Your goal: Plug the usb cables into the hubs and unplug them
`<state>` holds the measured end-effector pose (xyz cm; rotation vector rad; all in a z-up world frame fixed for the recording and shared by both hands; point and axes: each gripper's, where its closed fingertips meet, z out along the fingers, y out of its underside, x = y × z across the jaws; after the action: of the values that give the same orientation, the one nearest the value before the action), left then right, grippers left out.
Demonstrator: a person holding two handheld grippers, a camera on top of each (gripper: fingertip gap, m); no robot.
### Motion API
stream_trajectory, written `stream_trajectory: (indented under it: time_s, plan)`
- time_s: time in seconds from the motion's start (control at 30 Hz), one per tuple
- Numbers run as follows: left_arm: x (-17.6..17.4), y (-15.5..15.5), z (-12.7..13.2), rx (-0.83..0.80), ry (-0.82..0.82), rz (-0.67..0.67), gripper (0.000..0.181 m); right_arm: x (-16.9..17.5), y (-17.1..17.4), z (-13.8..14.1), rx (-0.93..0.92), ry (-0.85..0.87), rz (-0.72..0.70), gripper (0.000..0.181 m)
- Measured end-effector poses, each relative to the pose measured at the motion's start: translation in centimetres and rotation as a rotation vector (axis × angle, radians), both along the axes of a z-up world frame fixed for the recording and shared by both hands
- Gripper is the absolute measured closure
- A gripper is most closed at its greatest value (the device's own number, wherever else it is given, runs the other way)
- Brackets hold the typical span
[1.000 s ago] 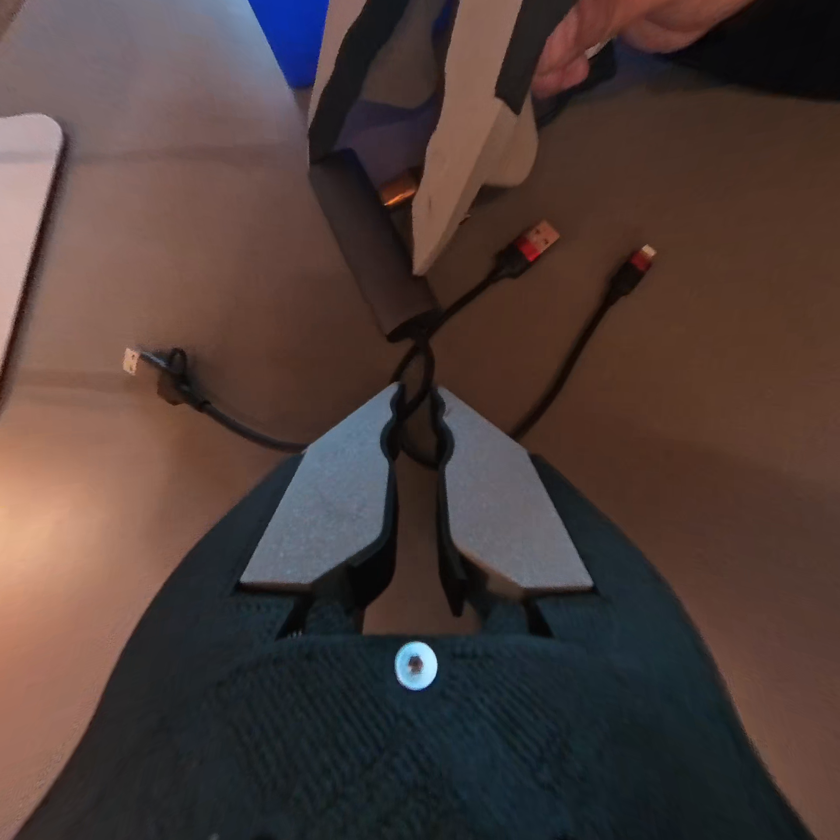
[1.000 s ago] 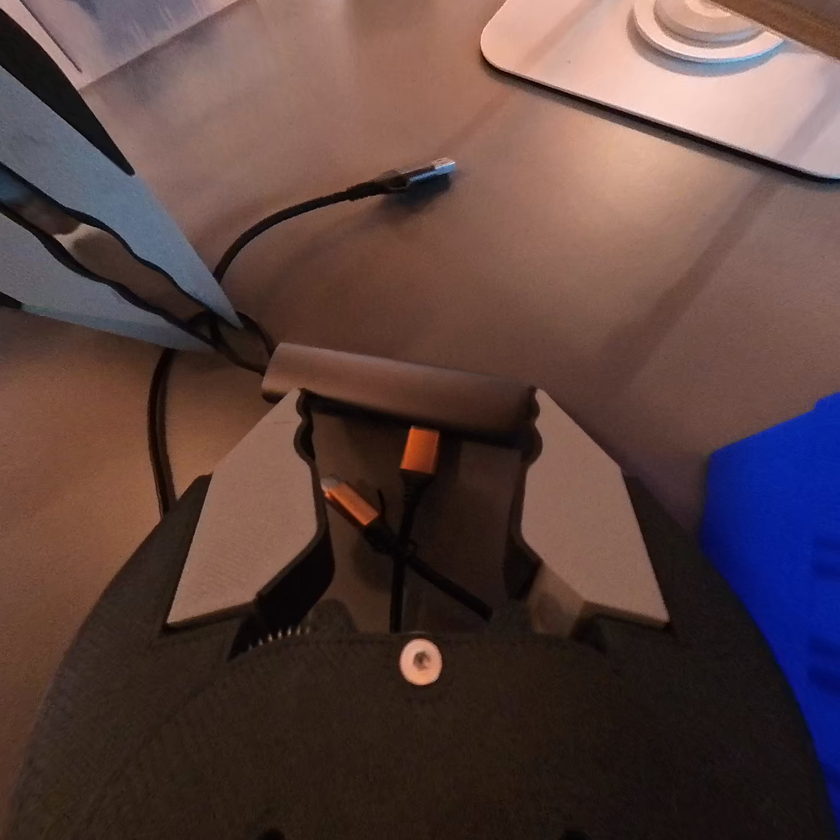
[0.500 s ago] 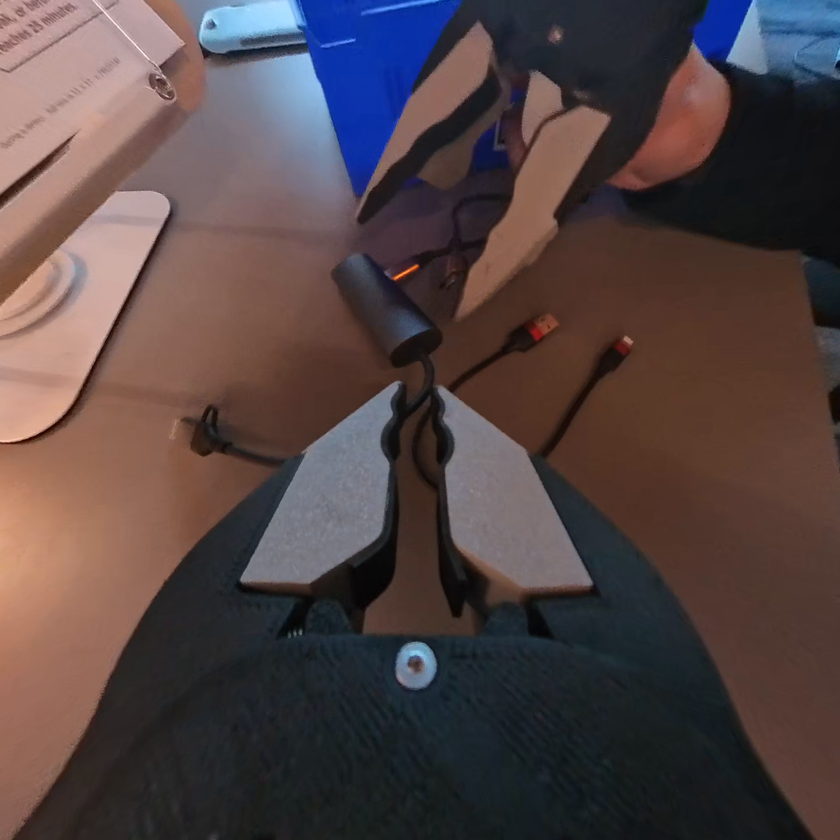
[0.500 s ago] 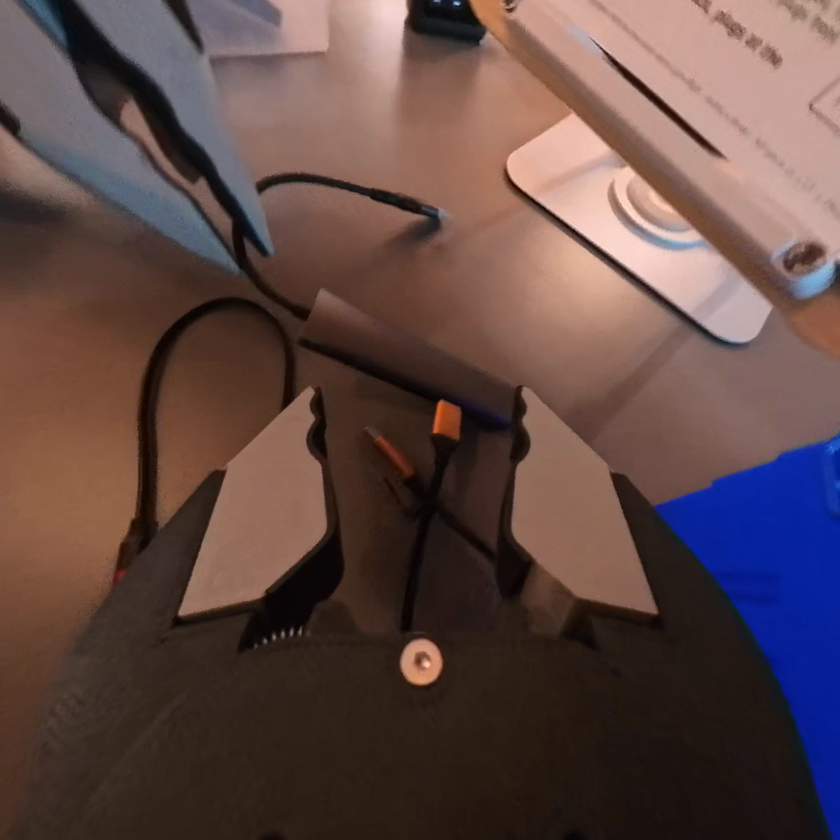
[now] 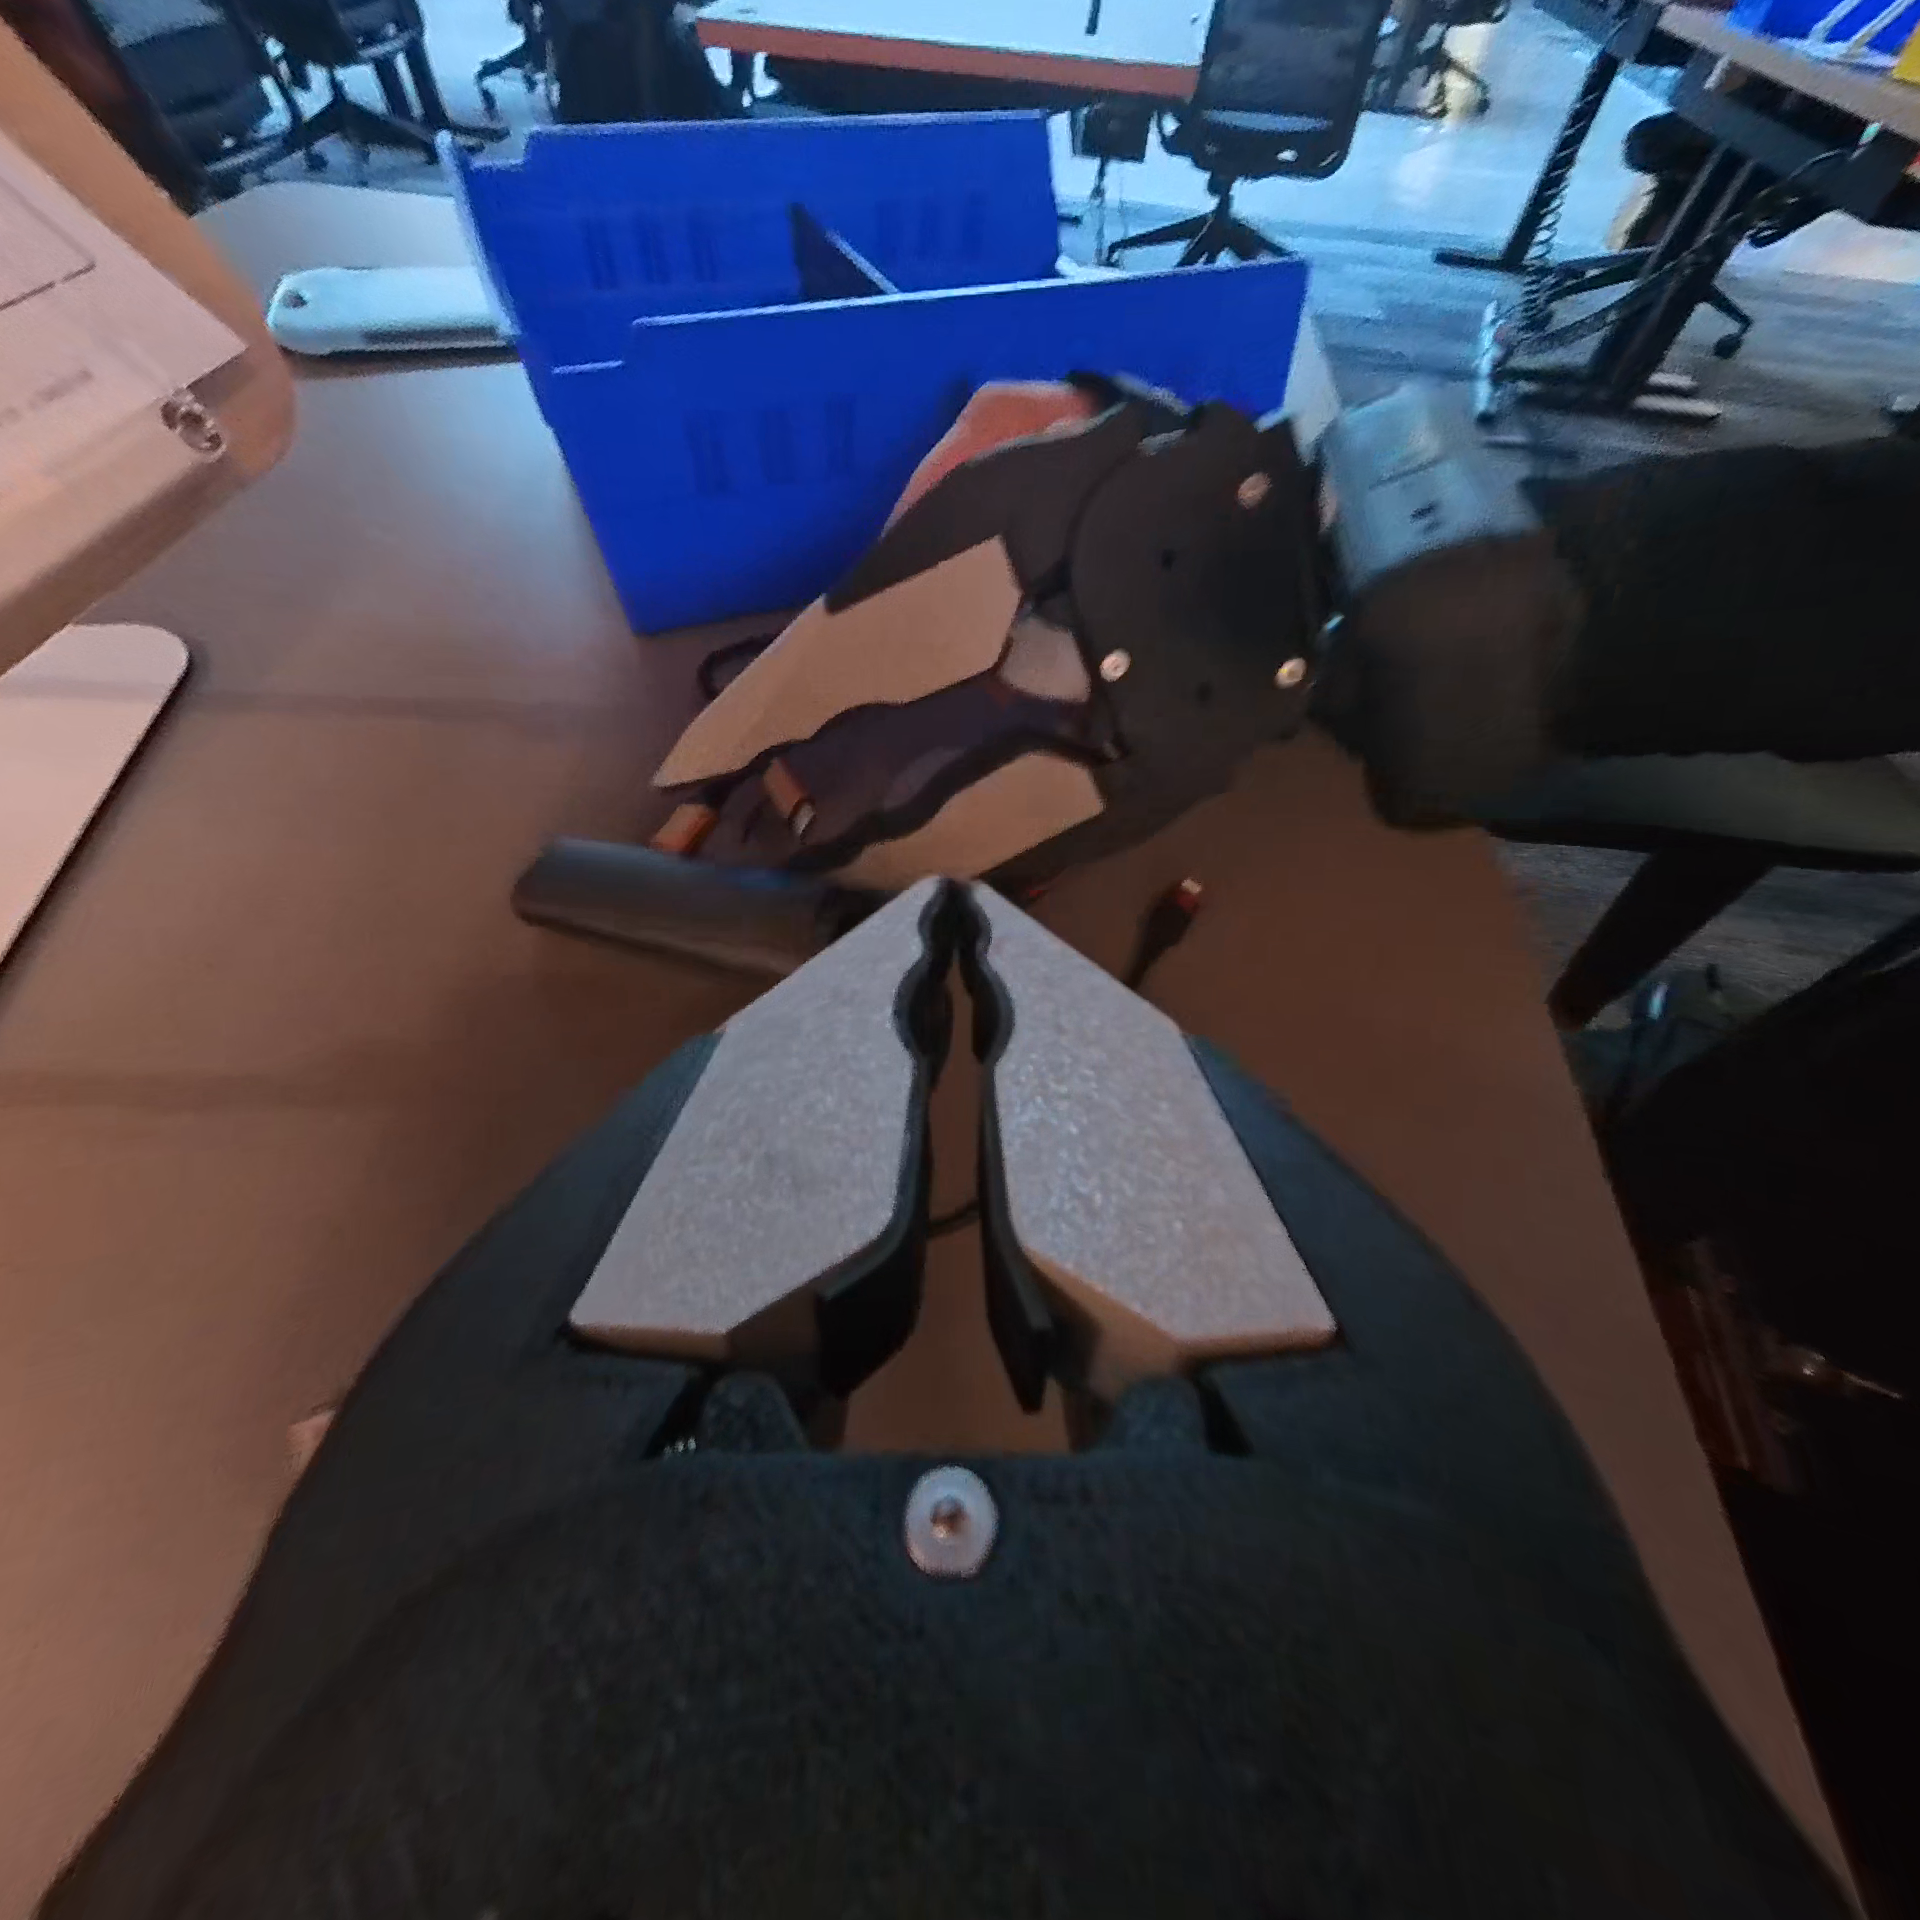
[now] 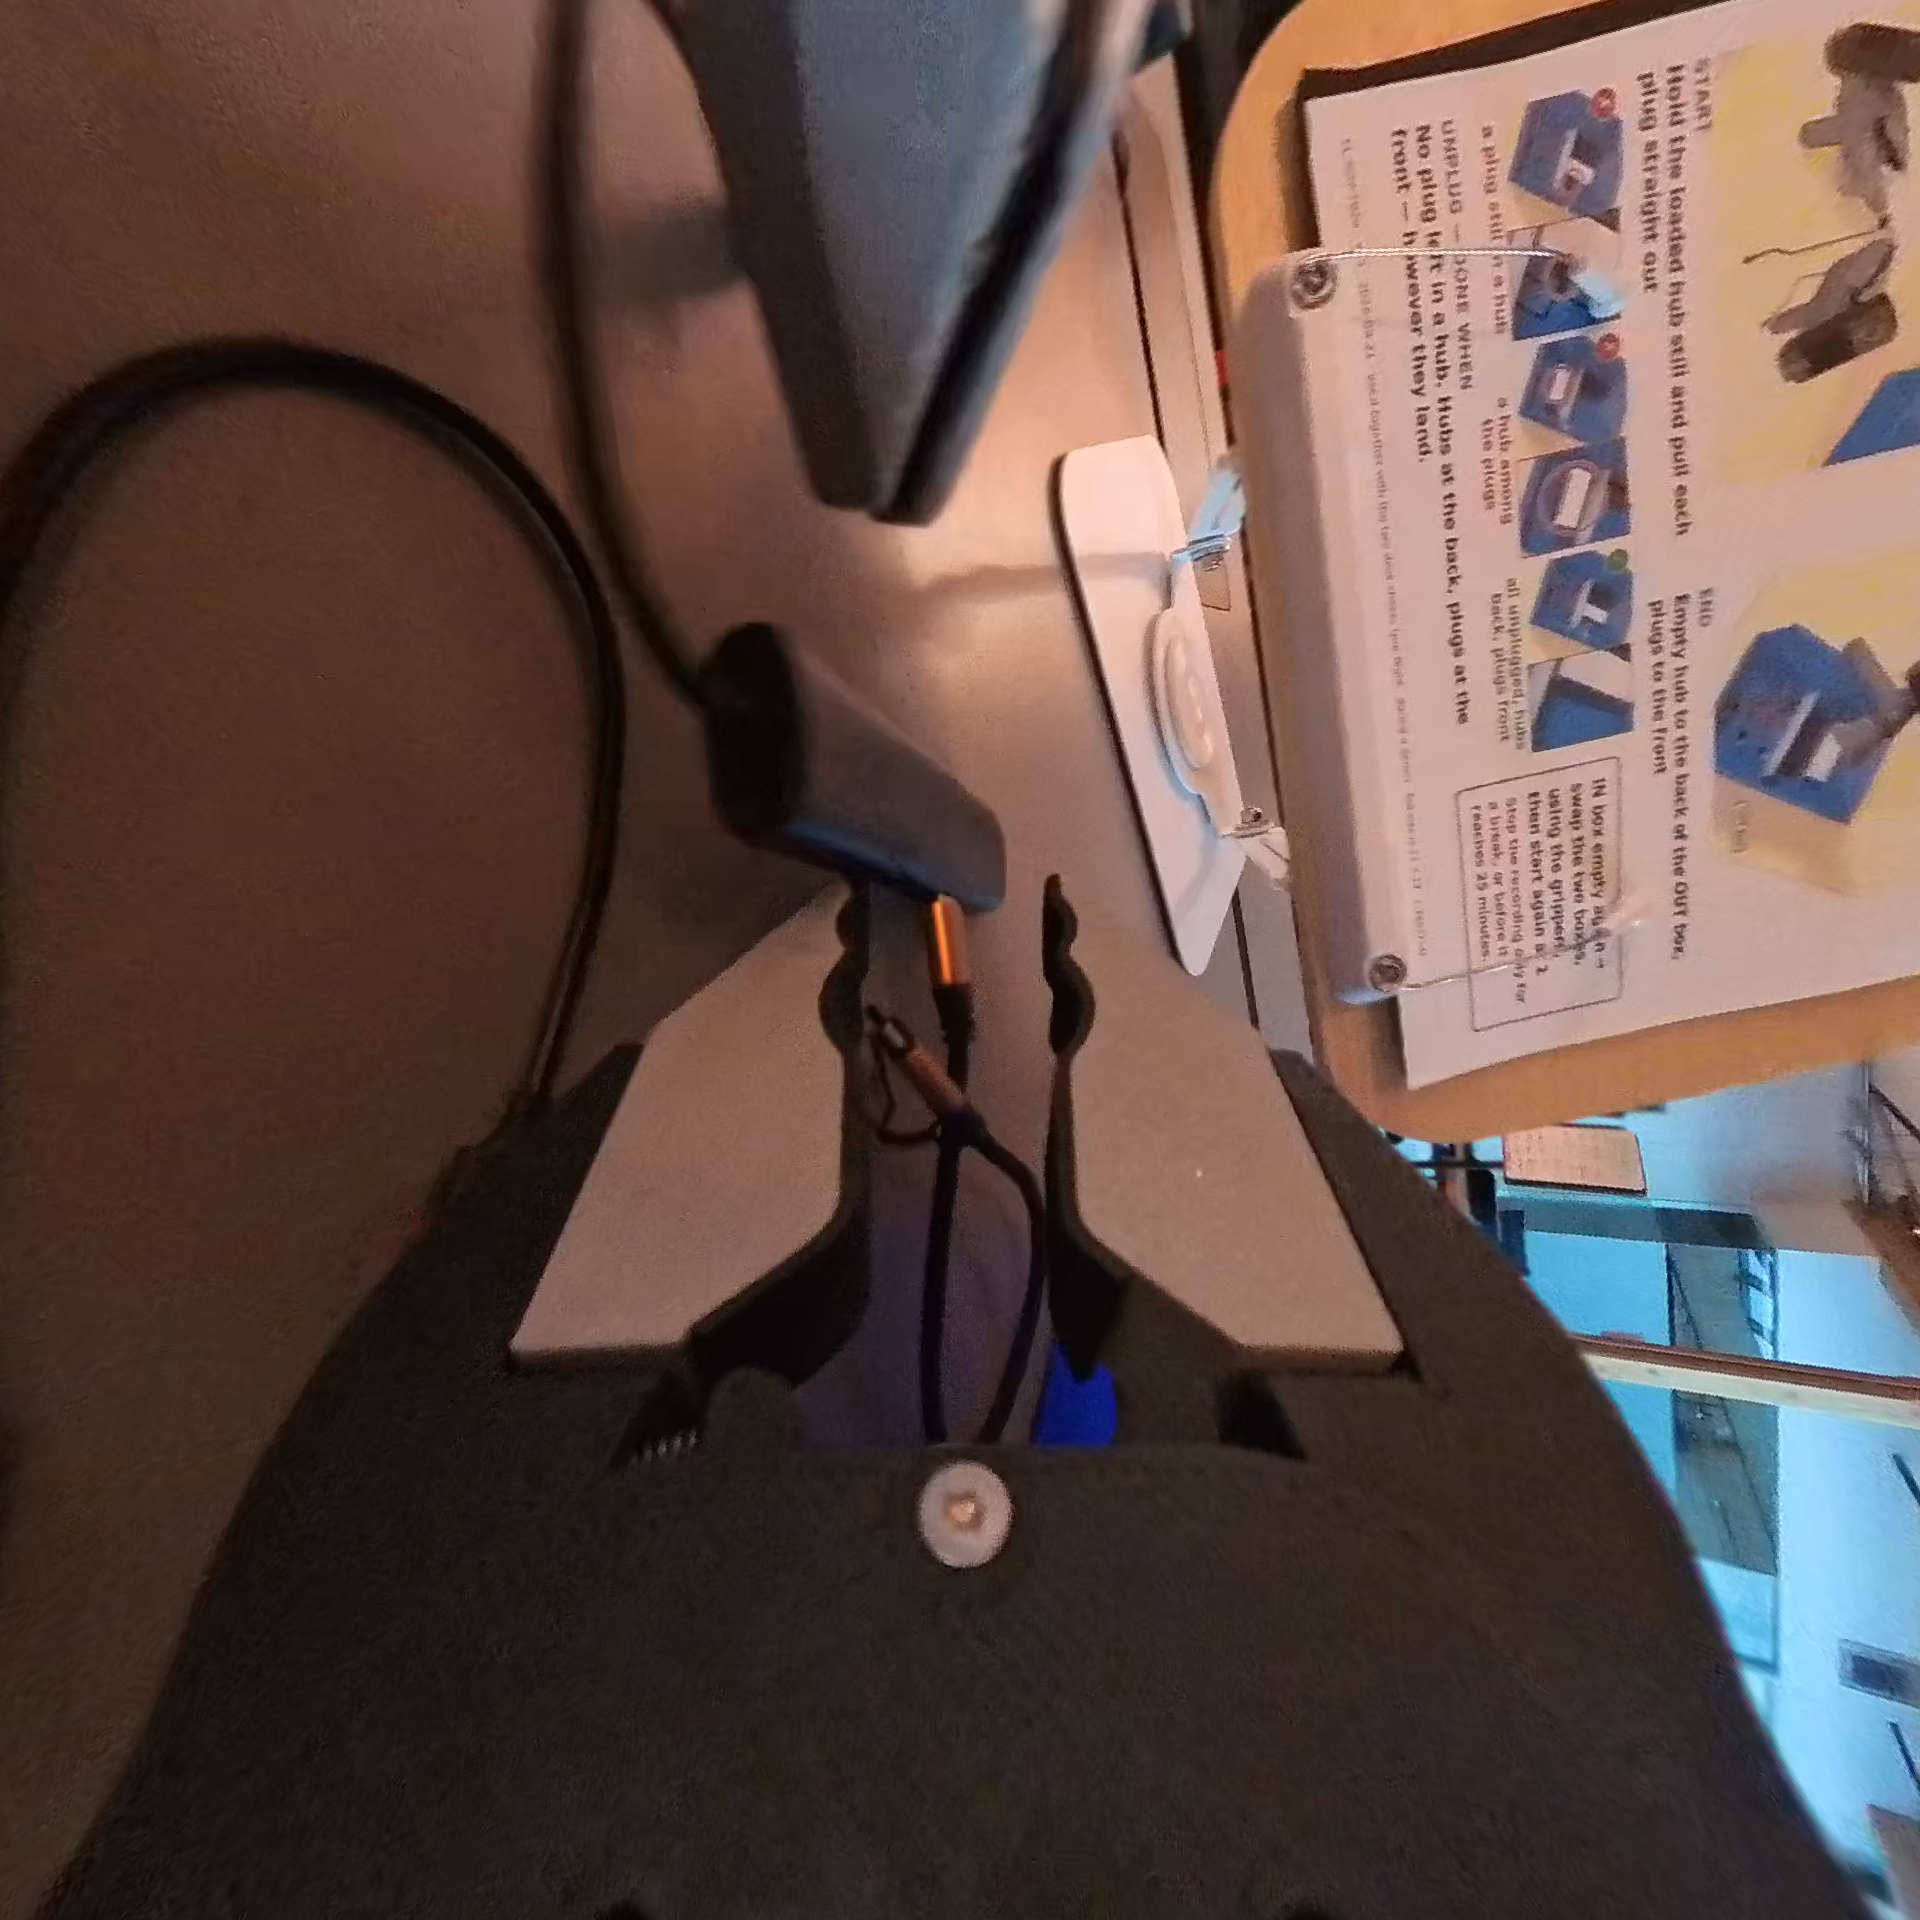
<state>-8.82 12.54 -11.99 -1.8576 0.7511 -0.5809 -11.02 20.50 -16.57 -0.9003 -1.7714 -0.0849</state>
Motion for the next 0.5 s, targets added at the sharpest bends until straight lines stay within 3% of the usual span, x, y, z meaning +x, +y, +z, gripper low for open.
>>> stream_trajectory:
  time_s: [0.1, 0.13, 0.3, 0.4, 0.5]
  plan:
    - [0.3, -0.1, 0.5, 0.017, -0.017, -0.003, 0.181, -0.1, -0.1, 0.2, 0.016, 0.013, 0.006, 0.158]
    - [0.1, 0.0, 0.3, 0.012, -0.006, 0.008, 0.181, -0.1, -0.2, 0.7, 0.019, 0.039, 0.012, 0.181]
    - [-1.8, 1.1, -1.1, -0.019, 0.068, 0.111, 0.179, 0.3, 0.5, 0.9, -0.032, 0.054, -0.019, 0.181]
    - [-1.8, 1.0, -3.8, -0.146, 0.132, 0.128, 0.139, 0.6, 1.0, 0.5, -0.089, 0.049, -0.039, 0.181]
    - [-0.6, 0.0, -6.5, -0.305, 0.171, 0.103, 0.131, 0.8, 1.8, 0.8, -0.142, 0.075, -0.078, 0.181]
